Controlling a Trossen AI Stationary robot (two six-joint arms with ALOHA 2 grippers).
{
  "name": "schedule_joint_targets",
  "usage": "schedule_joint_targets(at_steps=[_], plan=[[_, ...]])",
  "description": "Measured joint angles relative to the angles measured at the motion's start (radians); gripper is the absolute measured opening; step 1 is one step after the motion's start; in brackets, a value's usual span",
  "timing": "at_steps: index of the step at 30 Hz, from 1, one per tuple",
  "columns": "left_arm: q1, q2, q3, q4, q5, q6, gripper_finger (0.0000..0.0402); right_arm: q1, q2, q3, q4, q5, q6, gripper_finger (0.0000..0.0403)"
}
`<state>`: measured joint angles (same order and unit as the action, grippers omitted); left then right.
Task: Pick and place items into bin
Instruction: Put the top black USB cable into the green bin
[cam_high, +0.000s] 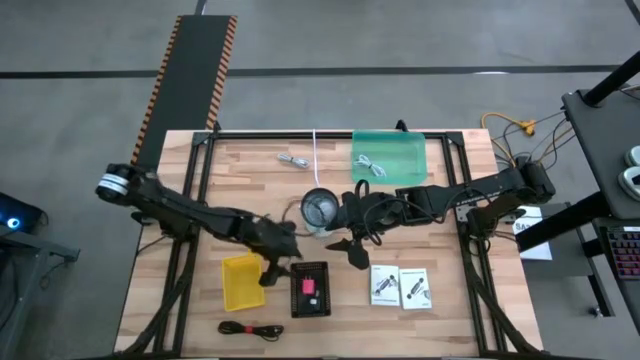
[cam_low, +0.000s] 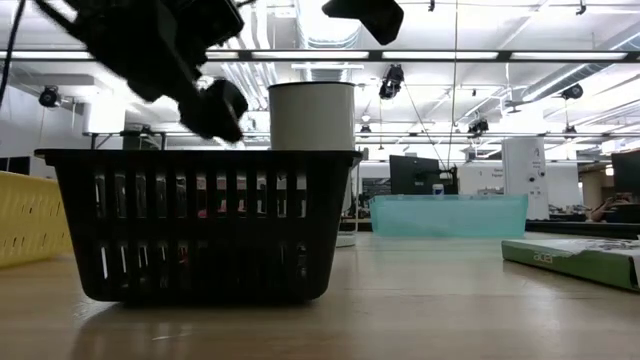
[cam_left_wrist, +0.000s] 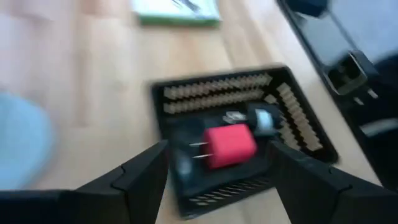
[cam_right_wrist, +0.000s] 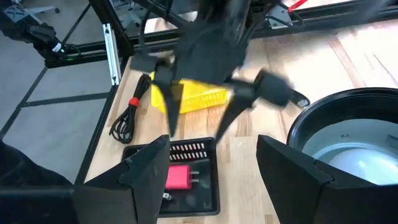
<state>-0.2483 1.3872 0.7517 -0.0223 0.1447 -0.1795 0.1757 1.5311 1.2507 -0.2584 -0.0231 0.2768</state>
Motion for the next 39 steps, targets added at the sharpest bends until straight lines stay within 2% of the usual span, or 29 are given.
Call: schedule_joint_targets(at_steps=[2,4,6,8,11,15,20,29,32,37,39], plan=[[0.009,-0.062,-0.004,-0.049,-0.076,0.002,0.025,0.0,0.0,0.0,0.0,0.0,0.0,0.0224],[0.018,-0.124,-0.008,-0.142,-0.195,-0.003,0.0245,0.0,0.0,0.0,0.0,0.004,0.0,0.0224],[0.033,-0.176,-0.021,-0.252,-0.326,-0.051,0.0239,-0.001,0.0,0.0,0.0,0.018,0.0,0.0224],[0.075,-0.212,-0.044,-0.378,-0.386,-0.143,0.023,-0.002,0.0,0.0,0.0,0.024,-0.003,0.0224],[0.148,-0.256,-0.1,-0.494,-0.355,-0.298,0.0216,-0.006,0.0,0.0,0.001,0.027,-0.019,0.0224],[0.219,-0.296,-0.192,-0.49,-0.268,-0.388,0.0203,-0.012,0.0,0.003,0.001,0.032,-0.048,0.0224],[0.253,-0.308,-0.263,-0.492,-0.265,-0.391,0.0198,-0.013,0.0,0.003,0.002,0.051,-0.049,0.0224],[0.256,-0.252,-0.333,-0.477,-0.252,-0.392,0.0189,-0.013,0.0,0.004,0.001,0.053,-0.048,0.0224],[0.256,-0.228,-0.333,-0.472,-0.245,-0.391,0.0148,-0.013,0.0,0.004,0.001,0.053,-0.049,0.0224],[0.255,-0.226,-0.313,-0.474,-0.218,-0.377,0.0028,-0.013,0.0,0.004,0.001,0.053,-0.045,0.0224],[0.256,-0.239,-0.303,-0.479,-0.227,-0.364,0.0013,-0.015,0.0,0.004,0.001,0.053,-0.044,0.0224]])
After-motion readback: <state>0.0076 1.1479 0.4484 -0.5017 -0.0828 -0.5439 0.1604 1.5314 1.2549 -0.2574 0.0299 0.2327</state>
